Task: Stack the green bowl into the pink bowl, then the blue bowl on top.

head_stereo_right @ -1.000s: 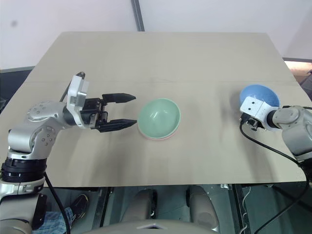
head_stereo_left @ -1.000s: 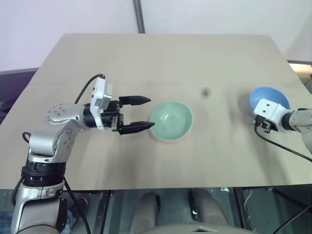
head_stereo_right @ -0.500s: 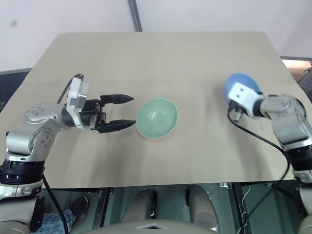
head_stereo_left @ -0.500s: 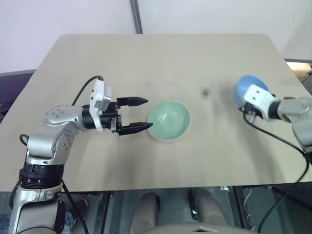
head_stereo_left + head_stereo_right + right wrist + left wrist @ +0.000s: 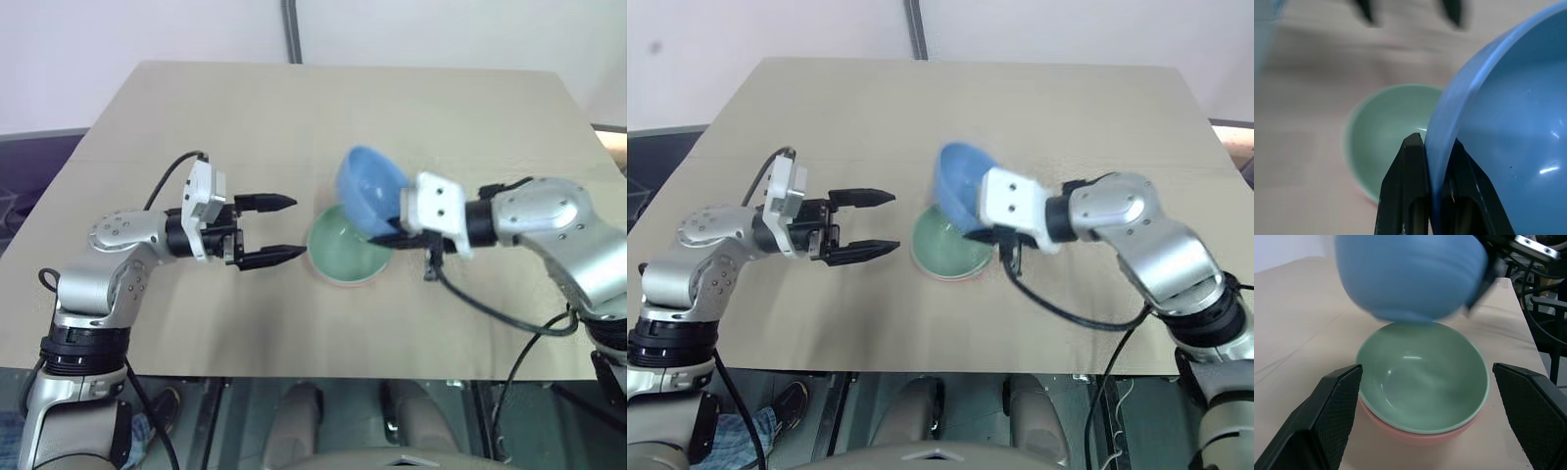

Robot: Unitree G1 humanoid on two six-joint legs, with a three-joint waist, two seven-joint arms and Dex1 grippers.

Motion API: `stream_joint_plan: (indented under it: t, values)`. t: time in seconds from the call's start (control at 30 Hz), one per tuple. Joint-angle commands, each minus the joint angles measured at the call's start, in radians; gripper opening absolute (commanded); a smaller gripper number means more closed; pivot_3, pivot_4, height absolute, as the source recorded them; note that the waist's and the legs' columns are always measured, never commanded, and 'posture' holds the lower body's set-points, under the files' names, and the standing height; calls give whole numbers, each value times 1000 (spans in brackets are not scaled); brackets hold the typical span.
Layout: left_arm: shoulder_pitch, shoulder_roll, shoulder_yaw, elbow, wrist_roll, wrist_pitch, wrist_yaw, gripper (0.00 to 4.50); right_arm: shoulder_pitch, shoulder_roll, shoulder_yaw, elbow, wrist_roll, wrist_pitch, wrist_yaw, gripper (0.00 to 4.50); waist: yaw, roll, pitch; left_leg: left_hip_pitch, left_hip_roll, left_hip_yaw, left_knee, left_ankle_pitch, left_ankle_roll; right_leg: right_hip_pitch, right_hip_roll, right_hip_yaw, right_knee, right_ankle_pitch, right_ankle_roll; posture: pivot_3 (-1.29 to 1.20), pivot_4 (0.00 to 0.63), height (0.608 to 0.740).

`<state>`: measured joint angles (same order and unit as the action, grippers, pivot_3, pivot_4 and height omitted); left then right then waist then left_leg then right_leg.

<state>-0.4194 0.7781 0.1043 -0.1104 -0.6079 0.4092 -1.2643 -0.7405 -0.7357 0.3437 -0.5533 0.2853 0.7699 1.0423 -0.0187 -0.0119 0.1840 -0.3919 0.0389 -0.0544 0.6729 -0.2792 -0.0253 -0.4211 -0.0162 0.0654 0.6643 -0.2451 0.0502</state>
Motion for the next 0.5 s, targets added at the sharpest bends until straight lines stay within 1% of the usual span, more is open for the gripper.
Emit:
stream_joint_plan:
  t: [0.03,0.1,0.17,0.2,0.27,0.33,0.5]
  values:
    - [-23,-1,-3,-1,6,-19,-11,4500,-25,16,9,-56,7,-18,-1,16,0,0,0,0,0,0,1,0,0,0,0,0,0,0,0,0,150,740]
    - [-25,-1,-4,0,7,-19,-13,4500,-36,30,26,-64,12,-4,-6,16,-1,0,0,0,0,0,1,0,0,0,0,0,0,0,0,0,150,740]
    - [-24,-1,-4,-3,10,-18,-12,4500,-44,30,39,-67,18,17,2,897,-1,0,0,0,0,0,1,0,0,0,0,0,0,0,0,0,150,740]
    - [-22,-1,-2,-4,11,-18,-12,4500,-48,29,42,-68,21,26,5,1162,-1,0,0,0,0,-1,1,0,0,0,0,0,0,0,0,0,150,740]
    - [-20,1,-1,-5,11,-17,-11,4500,-51,35,39,-67,26,36,-3,2225,-1,0,0,-1,0,-1,1,0,0,0,0,-1,0,0,0,0,150,740]
    - [-16,2,1,-8,10,-16,-11,4500,-55,53,20,-59,25,46,-34,3085,-1,0,0,-1,0,-1,1,0,0,0,0,-1,0,0,0,0,150,740]
    - [-10,1,1,-12,20,-24,-1,4500,-73,58,-44,-42,85,93,-36,3085,-1,0,0,-1,0,-1,1,0,0,0,0,-1,0,0,0,0,150,740]
